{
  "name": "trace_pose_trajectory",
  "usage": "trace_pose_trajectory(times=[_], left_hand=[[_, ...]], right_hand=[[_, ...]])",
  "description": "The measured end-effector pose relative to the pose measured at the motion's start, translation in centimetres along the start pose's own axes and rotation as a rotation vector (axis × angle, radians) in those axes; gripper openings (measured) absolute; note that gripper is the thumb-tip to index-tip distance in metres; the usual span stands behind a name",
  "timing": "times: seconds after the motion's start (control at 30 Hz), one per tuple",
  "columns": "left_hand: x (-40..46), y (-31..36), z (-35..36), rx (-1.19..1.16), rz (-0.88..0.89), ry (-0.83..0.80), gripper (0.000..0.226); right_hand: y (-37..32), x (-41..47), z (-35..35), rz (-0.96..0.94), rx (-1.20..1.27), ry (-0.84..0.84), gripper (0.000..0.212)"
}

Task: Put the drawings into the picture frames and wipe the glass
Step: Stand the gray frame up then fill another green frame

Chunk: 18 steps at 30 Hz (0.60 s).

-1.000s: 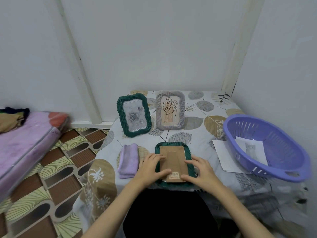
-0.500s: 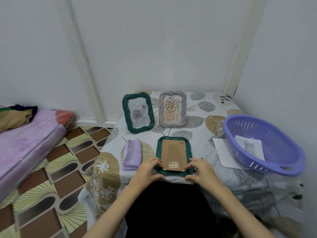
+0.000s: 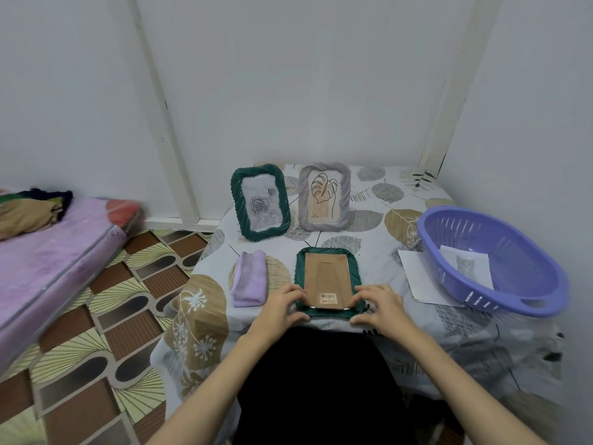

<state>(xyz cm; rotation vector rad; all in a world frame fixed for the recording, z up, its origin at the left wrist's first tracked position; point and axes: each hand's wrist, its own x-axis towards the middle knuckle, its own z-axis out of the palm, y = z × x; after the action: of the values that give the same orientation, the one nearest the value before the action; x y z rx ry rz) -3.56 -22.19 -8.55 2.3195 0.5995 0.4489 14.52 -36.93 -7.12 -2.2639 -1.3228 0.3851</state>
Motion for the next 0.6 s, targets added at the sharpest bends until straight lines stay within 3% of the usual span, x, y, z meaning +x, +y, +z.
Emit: trace_pose_trajectory(times=[0.27,0.37,0.47,0.6], left_hand=[[-0.2,-0.2,0.5,0.027,0.040,0.005,0.018],[0.0,0.1,0.1,-0.019,0.011,-0.021,0.029],[0.8,0.7,0.2,-0.070,-0.071,0.046,0.046],[2.0,1.3,1.5,-0.025,-0.264,0.060,0.045]], right_hand=[[0.0,-0.2,-0.4,-0.023,-0.007,-0.036,0.024],[0.0,-0.2,-0.7,-0.010,-0.026,-0.081,0.031],[-0.5,-0.1,-0.7,0.048,0.021,-0.034,0.043],[-1.6,0.3,0.7,0.129,0.019,0.050,0.044]])
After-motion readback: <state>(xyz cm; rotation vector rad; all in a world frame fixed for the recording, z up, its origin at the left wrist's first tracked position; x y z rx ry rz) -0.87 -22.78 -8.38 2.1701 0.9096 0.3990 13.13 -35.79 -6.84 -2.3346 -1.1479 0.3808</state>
